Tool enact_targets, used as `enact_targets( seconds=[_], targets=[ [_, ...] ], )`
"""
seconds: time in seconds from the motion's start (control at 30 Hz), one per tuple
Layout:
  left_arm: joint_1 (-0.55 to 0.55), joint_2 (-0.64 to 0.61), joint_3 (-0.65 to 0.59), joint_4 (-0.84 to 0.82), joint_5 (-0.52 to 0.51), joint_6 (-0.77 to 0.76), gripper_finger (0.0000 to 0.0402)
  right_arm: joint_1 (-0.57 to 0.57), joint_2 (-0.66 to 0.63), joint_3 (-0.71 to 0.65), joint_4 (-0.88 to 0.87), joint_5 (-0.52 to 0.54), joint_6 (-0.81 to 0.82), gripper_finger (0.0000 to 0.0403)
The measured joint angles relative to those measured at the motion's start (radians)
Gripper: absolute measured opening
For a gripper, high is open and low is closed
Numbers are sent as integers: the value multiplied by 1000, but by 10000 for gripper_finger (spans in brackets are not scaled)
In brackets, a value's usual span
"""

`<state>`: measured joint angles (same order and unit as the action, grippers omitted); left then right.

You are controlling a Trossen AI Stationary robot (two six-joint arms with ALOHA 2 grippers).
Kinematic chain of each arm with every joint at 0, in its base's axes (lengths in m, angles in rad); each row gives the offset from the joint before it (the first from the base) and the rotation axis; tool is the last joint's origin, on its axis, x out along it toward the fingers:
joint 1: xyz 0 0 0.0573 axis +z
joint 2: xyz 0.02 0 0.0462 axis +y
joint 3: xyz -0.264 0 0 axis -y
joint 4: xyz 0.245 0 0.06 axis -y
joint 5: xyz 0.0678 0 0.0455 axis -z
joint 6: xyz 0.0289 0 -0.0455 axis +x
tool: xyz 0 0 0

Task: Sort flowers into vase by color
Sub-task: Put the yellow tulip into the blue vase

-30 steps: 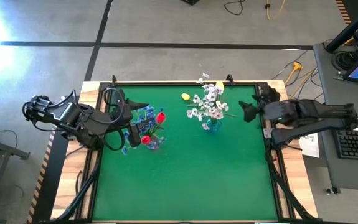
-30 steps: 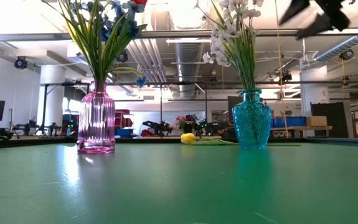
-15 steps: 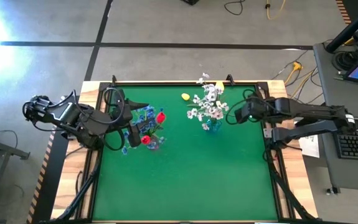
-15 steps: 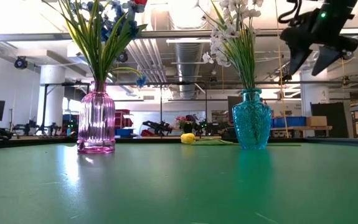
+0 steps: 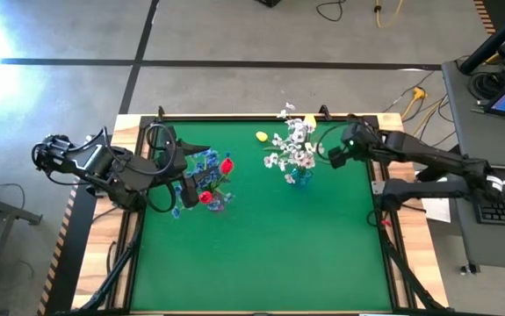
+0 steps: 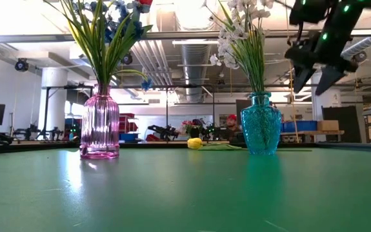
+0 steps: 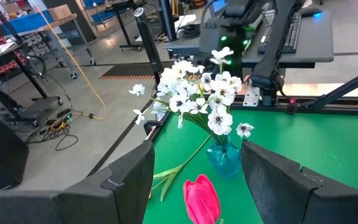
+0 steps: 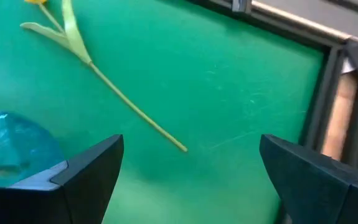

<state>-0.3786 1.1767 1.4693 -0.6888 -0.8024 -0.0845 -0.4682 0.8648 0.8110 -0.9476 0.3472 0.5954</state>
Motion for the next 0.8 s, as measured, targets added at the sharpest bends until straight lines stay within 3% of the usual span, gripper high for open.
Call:
enact_targets(
  seconds=[0.4,0.6,0.8],
  targets=[
    [0,-6,4,-1,0,38,224,-330,4,-176,248,-220,-166,368],
    [0,-8,18,-2,0,46,224,-372,41,-253,351,-231,-239,368],
    [0,-11,21,-1,0,46,224,-372,121,-328,537,-375,-270,368]
  ],
)
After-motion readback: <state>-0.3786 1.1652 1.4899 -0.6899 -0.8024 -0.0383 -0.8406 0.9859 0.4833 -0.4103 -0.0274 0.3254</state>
